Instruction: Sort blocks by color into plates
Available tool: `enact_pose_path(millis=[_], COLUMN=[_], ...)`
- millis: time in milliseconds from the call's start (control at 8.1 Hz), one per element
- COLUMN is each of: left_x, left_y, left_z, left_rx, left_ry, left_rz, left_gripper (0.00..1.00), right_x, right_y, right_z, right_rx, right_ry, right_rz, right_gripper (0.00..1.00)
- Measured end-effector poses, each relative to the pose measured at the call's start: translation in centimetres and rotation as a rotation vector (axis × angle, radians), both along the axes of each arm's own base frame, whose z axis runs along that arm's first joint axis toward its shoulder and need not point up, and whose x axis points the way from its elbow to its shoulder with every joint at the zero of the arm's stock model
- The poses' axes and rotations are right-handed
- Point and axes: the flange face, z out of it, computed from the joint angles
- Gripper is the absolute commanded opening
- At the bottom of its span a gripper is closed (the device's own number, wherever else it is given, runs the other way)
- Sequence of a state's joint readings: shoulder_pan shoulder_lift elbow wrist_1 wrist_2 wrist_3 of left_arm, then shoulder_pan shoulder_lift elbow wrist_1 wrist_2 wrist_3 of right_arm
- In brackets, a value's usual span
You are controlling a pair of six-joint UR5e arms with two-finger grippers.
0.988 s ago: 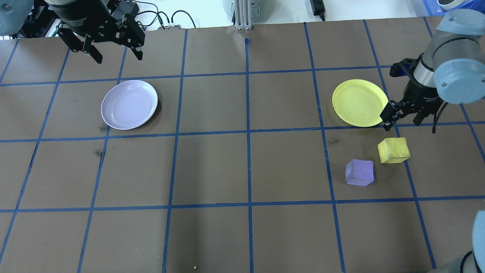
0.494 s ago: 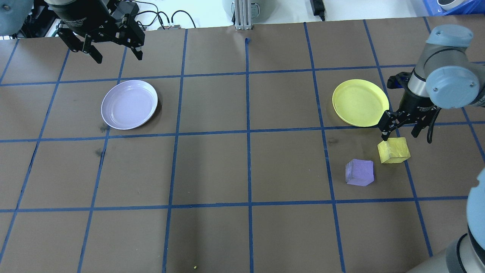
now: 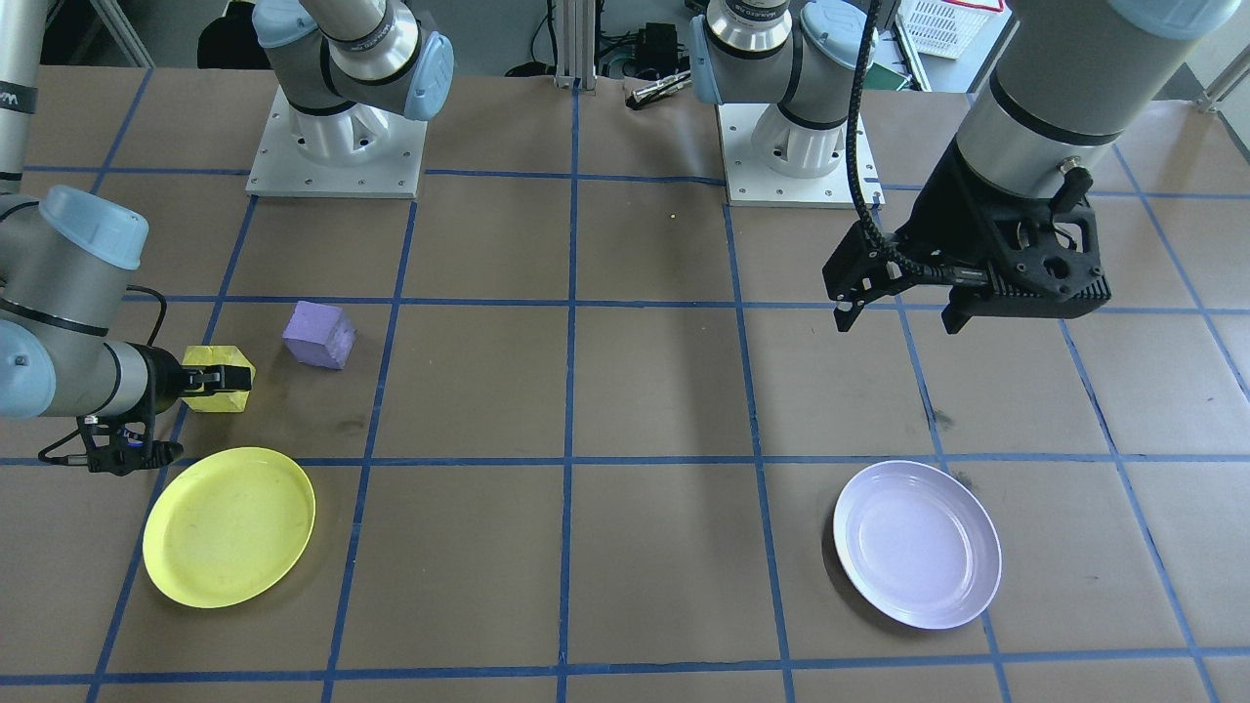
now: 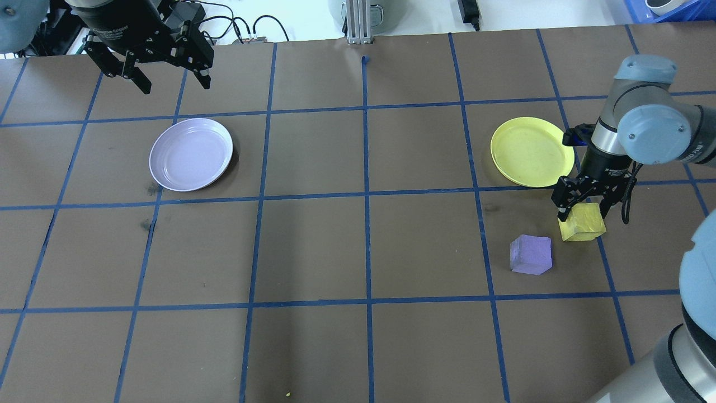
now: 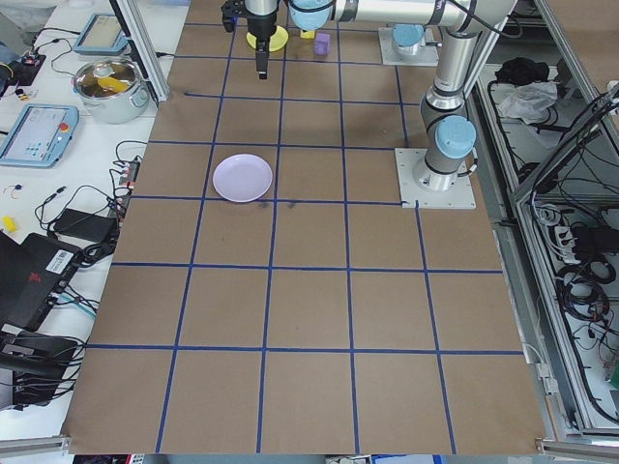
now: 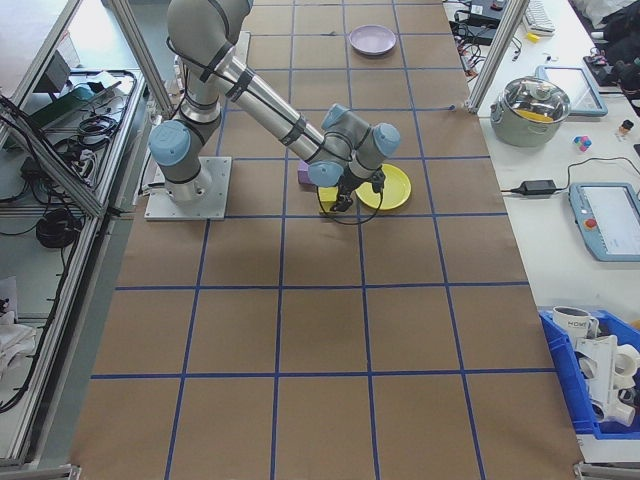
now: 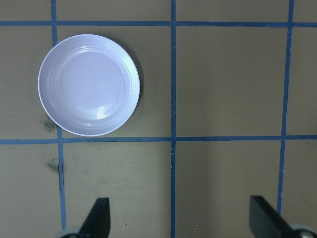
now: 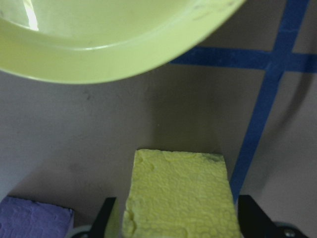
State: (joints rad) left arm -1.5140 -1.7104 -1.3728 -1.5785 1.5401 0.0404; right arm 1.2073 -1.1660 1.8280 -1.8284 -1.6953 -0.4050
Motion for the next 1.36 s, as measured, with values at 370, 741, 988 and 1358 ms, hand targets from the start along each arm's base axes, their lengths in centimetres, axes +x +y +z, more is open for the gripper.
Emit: enact_pose_path(millis=[370, 741, 988, 1358], left_x=[0.0, 0.0, 0.0, 0.0], left_y=[0.0, 0.0, 0.0, 0.0], left_z=[0.0, -0.1, -0.2, -0.2], left_rx=[0.0, 0.001, 0.002, 0.002], left_ry=[0.0, 0.0, -0.001, 0.0], left_rz=[0.0, 0.0, 0.0, 0.0], left_gripper=[1.0, 1.0, 1.0, 1.0], right_x=[-0.4, -0.8, -0.3, 4.3], right_y=[-0.2, -2.0, -4.8, -8.7], right_z=[0.2, 6.6, 11.4, 13.7], right_rx=[0.015, -0.059, -0.166, -0.321], right_ry=[0.024, 0.049, 0.01, -0.015], right_rz=[0.012, 0.019, 0.006, 0.073], right_gripper=[0.0, 0.0, 0.0, 0.0])
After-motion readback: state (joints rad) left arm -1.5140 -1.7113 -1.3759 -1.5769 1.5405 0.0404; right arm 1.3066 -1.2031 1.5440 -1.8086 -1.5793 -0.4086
